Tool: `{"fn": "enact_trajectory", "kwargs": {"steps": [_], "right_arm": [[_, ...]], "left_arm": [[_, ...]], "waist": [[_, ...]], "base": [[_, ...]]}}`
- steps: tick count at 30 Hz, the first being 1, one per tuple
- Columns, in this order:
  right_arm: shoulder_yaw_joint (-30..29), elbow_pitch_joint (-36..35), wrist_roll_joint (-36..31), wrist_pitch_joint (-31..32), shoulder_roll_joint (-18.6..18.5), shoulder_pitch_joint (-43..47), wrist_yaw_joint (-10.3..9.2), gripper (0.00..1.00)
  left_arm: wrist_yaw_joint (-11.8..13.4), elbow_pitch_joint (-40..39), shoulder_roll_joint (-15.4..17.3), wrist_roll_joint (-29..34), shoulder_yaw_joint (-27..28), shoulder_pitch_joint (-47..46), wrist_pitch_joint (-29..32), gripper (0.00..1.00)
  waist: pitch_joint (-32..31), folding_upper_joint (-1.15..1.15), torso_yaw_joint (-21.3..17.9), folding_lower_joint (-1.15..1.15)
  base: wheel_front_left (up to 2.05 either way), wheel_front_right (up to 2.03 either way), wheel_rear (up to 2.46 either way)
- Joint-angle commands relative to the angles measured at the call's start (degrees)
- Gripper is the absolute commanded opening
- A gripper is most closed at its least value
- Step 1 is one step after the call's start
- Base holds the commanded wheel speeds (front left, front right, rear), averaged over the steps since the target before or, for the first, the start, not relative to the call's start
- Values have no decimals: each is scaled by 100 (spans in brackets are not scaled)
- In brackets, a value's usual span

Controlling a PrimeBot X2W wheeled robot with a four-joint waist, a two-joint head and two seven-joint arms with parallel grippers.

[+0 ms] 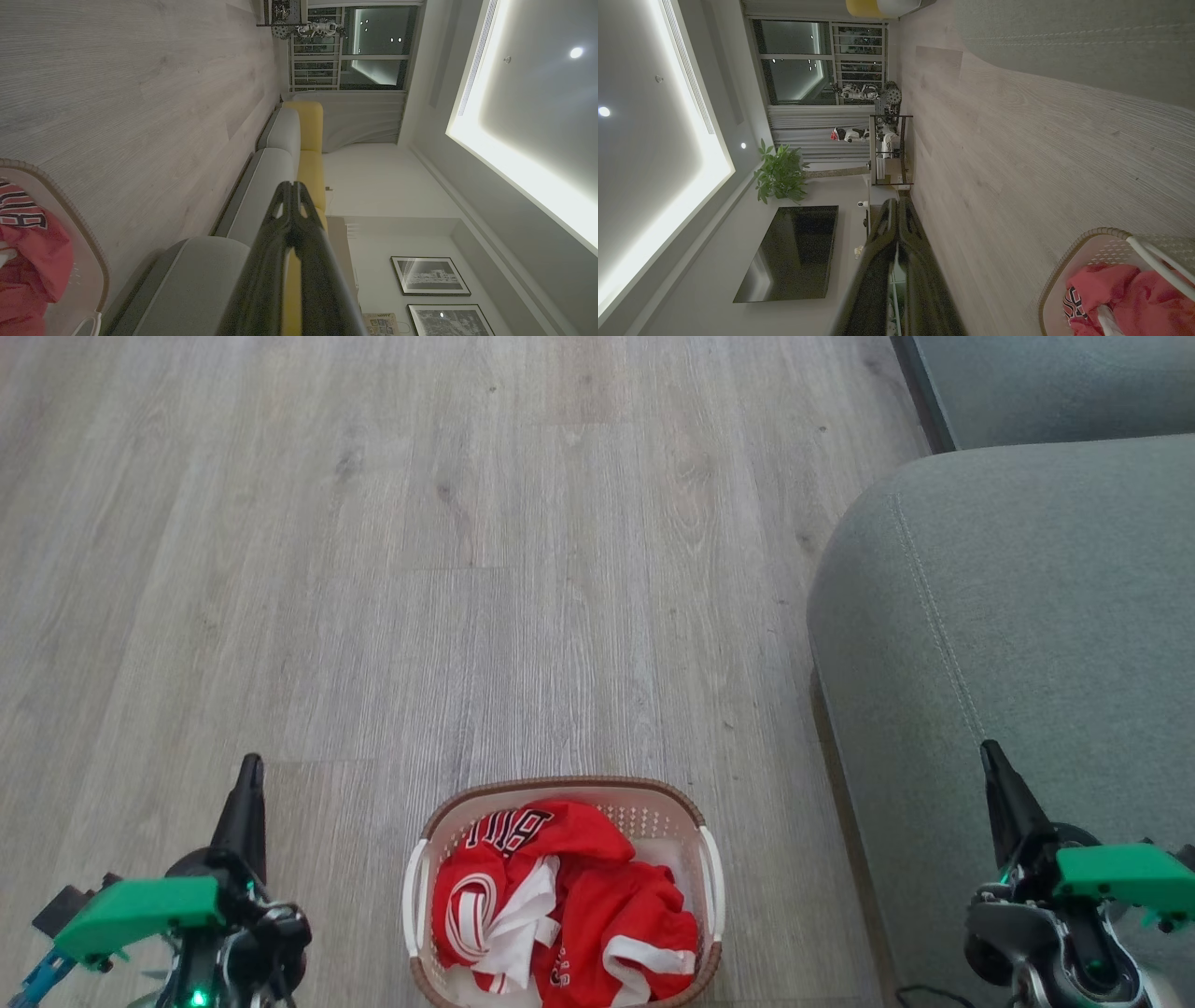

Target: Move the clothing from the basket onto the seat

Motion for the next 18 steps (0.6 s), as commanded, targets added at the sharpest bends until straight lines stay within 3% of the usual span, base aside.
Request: {"fn": "enact_trajectory", "kwargs": {"steps": [1,18], "right_arm": [[104,-218,34,17,-33,-295,47,0],[104,-218,34,17,-33,-295,47,0]], "left_arm": [[-37,-208,51,-18,201,-274,41,0],[-37,-208,51,-18,201,-274,41,0]], "waist": [[0,0,0,0],[0,0,0,0]], "base": [[0,0,0],[0,0,0]]}}
